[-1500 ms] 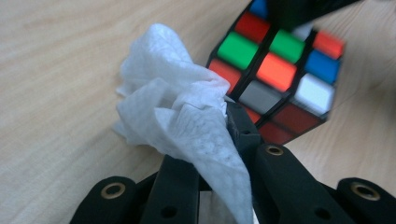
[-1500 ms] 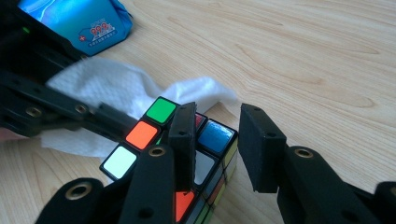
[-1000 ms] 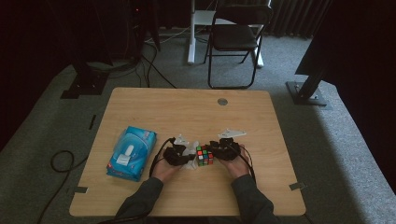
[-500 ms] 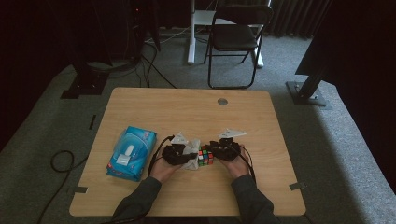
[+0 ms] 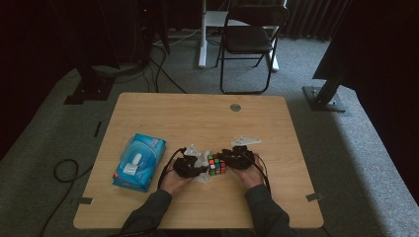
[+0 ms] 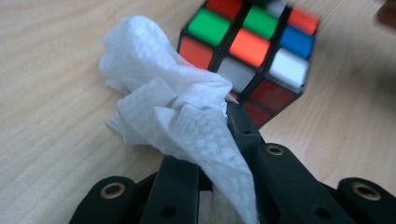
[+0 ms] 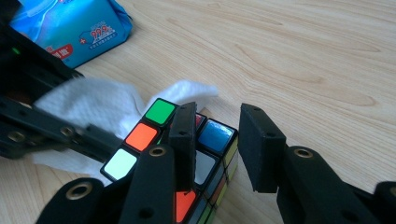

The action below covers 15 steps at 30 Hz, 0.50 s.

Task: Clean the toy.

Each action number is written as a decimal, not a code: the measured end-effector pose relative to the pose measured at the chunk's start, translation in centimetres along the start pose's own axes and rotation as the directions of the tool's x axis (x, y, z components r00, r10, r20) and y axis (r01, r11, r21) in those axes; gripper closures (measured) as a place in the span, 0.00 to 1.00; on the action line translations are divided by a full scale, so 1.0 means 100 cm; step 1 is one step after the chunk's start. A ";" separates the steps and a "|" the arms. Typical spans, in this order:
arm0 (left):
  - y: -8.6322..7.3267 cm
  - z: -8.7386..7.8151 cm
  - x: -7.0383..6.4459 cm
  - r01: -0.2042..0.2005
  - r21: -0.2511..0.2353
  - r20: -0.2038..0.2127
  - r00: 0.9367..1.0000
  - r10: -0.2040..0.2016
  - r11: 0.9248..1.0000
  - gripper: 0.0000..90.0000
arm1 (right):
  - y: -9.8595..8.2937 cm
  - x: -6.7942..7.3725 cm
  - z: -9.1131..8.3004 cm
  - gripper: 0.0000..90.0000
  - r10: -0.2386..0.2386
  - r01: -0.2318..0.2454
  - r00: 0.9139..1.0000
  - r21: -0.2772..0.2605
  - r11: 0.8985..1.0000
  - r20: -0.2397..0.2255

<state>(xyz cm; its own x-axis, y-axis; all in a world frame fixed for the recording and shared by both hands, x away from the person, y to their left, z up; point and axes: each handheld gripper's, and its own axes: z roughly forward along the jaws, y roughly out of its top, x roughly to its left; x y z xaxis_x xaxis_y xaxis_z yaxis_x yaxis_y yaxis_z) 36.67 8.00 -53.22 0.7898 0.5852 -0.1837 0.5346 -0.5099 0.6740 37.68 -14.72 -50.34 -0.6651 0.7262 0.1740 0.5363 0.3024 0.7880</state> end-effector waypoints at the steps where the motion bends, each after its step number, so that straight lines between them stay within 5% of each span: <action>1: -0.001 0.003 0.000 0.001 0.004 0.000 1.000 -0.001 1.000 0.93 | 0.000 0.000 0.000 0.75 0.000 0.000 1.000 0.001 1.000 0.001; 9: -0.001 0.001 0.001 0.001 0.006 -0.008 1.000 -0.001 1.000 0.92 | 0.000 0.001 0.000 0.75 0.000 0.000 1.000 0.000 1.000 0.004; 15: 0.005 -0.017 -0.005 -0.016 -0.050 -0.001 1.000 0.016 0.999 0.92 | 0.000 0.000 0.000 0.75 0.000 0.000 1.000 -0.002 1.000 0.000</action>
<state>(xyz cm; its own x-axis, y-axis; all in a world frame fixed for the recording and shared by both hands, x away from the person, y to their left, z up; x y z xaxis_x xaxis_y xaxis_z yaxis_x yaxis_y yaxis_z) 36.07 8.55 -51.57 0.7978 0.5779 -0.1719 0.5063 -0.4872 0.7116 37.67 -14.74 -50.37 -0.6650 0.7264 0.1737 0.5350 0.3010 0.7894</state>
